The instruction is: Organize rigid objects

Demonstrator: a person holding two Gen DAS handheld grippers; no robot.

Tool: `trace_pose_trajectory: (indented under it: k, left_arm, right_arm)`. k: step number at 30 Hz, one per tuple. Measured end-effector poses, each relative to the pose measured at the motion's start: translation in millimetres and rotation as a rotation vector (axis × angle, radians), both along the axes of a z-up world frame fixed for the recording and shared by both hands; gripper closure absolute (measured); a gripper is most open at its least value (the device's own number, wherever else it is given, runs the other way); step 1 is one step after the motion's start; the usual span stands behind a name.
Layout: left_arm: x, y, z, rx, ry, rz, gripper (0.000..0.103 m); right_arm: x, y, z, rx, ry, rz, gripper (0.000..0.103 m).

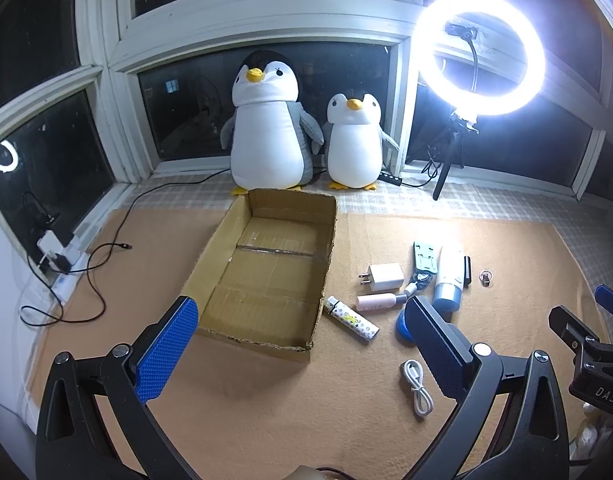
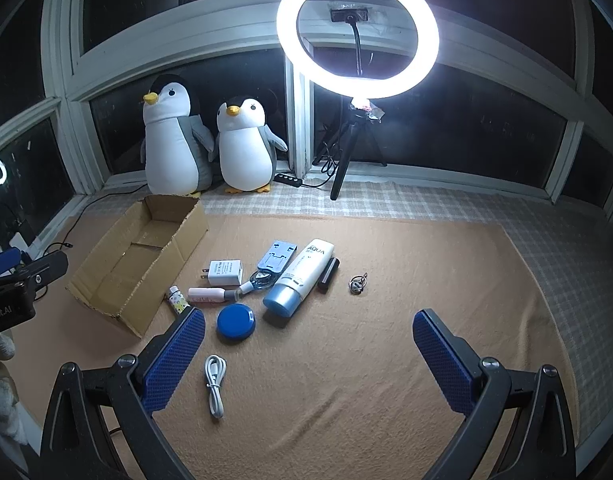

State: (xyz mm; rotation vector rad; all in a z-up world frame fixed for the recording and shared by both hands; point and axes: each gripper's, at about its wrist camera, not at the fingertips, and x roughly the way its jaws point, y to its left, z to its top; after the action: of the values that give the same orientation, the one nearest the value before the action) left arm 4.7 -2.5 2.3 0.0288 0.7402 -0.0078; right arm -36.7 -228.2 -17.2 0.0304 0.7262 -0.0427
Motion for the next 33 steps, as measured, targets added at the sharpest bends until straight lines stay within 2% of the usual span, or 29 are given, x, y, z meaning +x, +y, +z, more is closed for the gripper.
trace_pose_trajectory:
  k: [9,15,26,33]
  left_arm:
    - [6.2,10.1,-6.6,0.000,0.016,0.021,0.000]
    - [17.0,33.8,-15.9,0.006,0.036,0.075,0.000]
    - [55.5,112.9,-58.0,0.033,0.121,0.234,0.001]
    - [80.7,138.5,-89.5,0.046,0.190,0.267,0.009]
  right_arm:
    - [2.5,1.5,-3.9,0.001,0.014,0.007,0.000]
    - [4.9,2.0,-7.6,0.010,0.024,0.021,0.000]
    - [9.1,5.2,-21.4,0.035,0.046,0.063,0.000]
    - [10.5,10.1,-30.6,0.033,0.062,0.084,0.000]
